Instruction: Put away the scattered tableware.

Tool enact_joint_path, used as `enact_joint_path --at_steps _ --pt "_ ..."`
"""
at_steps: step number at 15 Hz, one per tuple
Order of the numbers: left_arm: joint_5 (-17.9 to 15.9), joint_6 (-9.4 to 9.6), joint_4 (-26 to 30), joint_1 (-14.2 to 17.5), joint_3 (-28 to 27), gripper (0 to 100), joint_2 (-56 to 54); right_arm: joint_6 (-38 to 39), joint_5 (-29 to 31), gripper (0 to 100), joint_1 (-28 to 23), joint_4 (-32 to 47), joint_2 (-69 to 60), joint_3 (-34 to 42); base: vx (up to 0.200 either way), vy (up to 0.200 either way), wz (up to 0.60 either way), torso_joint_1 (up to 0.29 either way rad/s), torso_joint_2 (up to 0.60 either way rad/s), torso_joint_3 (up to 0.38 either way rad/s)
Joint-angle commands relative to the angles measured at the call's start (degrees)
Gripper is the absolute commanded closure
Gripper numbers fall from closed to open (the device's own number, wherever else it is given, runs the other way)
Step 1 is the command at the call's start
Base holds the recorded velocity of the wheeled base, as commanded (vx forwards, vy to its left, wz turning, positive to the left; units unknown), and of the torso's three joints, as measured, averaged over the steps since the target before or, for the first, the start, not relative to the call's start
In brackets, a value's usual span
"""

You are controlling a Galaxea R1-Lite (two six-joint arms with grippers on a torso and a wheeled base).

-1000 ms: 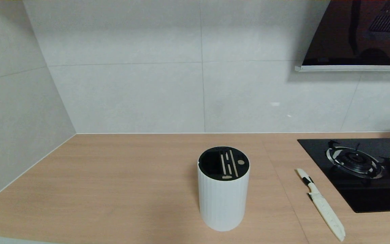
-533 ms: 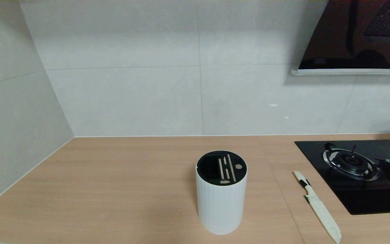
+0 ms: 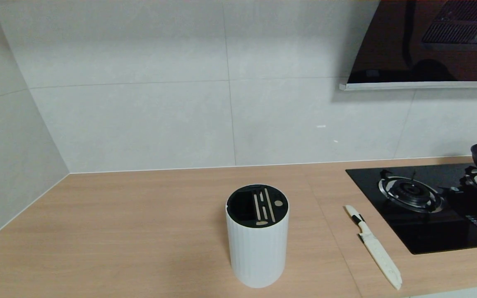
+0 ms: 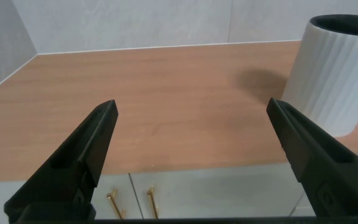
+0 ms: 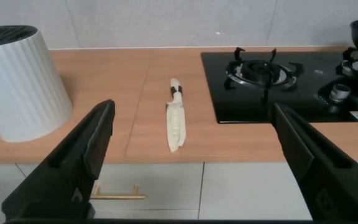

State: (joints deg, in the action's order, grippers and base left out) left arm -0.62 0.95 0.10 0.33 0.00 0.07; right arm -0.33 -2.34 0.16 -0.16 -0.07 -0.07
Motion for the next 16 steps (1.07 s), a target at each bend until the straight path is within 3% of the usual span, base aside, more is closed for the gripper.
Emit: enact_joint_path --at_steps 1,10,13,16 --pt "0.0 0.02 0.0 0.0 0.0 0 0.0 -0.1 0.0 0 0.0 0.0 0.1 0.0 0.0 0.0 0.0 0.0 0.0 0.0" --pt "0.0 -0.07 0.0 0.0 0.0 0 0.0 -1.1 0.8 0 0.0 -0.3 0.1 -0.1 0.0 0.0 0.0 0.0 0.0 0.0" --pt "0.0 -0.34 0.0 0.0 0.0 0 0.0 0.5 -0.2 0 0.5 0.1 2.6 -7.4 0.0 0.0 0.0 0.0 0.0 0.0" --pt "0.0 -0.34 0.0 0.0 0.0 0 0.0 0.3 -5.1 0 1.5 0.5 15.7 -12.8 0.0 0.0 0.0 0.0 0.0 0.0"
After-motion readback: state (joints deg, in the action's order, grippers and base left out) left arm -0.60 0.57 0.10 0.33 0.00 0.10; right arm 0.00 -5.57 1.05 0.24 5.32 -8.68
